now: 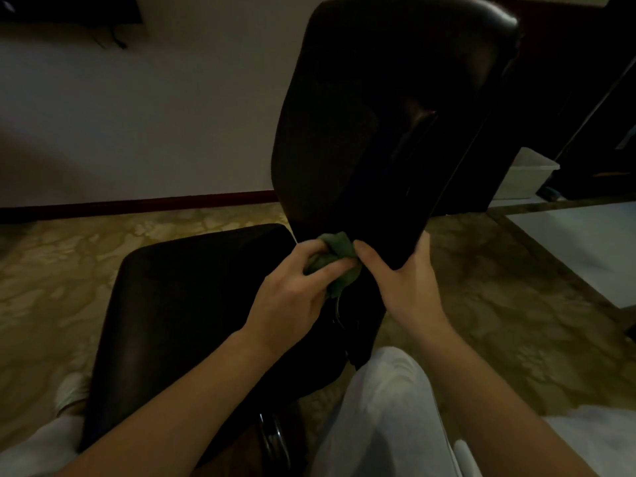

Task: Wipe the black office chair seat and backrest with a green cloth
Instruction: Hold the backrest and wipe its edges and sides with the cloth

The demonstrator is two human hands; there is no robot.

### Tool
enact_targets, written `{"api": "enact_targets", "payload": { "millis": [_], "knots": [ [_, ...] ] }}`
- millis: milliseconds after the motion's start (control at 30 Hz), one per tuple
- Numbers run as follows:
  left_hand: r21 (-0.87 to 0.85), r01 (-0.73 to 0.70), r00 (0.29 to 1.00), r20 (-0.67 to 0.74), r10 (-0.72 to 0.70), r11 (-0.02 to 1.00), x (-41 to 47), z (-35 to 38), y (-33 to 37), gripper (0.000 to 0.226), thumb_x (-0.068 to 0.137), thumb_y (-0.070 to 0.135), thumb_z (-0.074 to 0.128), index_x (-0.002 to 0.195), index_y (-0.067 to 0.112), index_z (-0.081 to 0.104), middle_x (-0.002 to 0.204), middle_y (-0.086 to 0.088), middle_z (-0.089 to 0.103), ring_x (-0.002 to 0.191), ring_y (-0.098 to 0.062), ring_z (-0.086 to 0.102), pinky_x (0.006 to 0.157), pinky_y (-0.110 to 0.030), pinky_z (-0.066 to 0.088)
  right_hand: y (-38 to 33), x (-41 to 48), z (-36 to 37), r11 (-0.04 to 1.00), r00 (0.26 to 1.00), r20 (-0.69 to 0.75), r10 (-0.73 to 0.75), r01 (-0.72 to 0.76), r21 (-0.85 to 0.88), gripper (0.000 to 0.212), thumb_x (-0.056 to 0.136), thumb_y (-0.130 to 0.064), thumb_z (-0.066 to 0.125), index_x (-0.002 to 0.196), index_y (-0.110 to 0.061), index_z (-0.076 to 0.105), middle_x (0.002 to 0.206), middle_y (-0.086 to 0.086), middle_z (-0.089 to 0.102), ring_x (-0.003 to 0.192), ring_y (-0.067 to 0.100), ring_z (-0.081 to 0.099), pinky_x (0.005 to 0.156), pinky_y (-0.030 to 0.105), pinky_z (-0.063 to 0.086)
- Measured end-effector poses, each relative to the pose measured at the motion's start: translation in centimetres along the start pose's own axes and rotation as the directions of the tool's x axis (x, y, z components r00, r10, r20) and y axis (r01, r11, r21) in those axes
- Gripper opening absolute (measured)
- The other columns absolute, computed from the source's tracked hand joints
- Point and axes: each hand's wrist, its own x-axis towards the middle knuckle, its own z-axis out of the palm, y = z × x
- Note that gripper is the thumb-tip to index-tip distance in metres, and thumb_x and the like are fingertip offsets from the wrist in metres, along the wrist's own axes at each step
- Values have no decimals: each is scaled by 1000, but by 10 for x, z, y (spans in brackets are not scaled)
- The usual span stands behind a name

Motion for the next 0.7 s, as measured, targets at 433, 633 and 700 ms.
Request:
{"api": "enact_targets", "payload": {
  "millis": [433, 633, 700],
  "knots": [
    [46, 32, 999, 42, -34, 998, -28, 21, -14, 26, 98, 19, 53, 116, 15, 72, 129, -21, 56, 112, -32, 62, 87, -37, 58, 5, -8, 3, 999, 1000, -22, -2, 1, -51, 54, 71, -58, 77, 108, -41, 42, 104, -20, 61, 95, 0, 61, 82, 33, 56],
    [51, 70, 994, 80, -74, 996, -41, 26, -12, 28, 96, 21, 57, 121, 19, 70, 131, -16, 54, 113, -30, 60, 88, -36, 57, 7, -9, 5, 998, 999, -29, -40, 38, -47, 50, 71, -54, 79, 101, -47, 40, 106, -21, 59, 95, -4, 60, 79, 27, 53],
    [23, 67, 996, 63, -69, 997, -33, 19, -5, 31, 98, 22, 52, 125, 20, 67, 133, -15, 53, 114, -29, 60, 88, -35, 56, 8, -12, 7, 998, 999, -36, -39, 37, -41, 57, 72, -54, 79, 111, -42, 39, 109, -21, 58, 97, -4, 59, 78, 23, 50]
  ]
}}
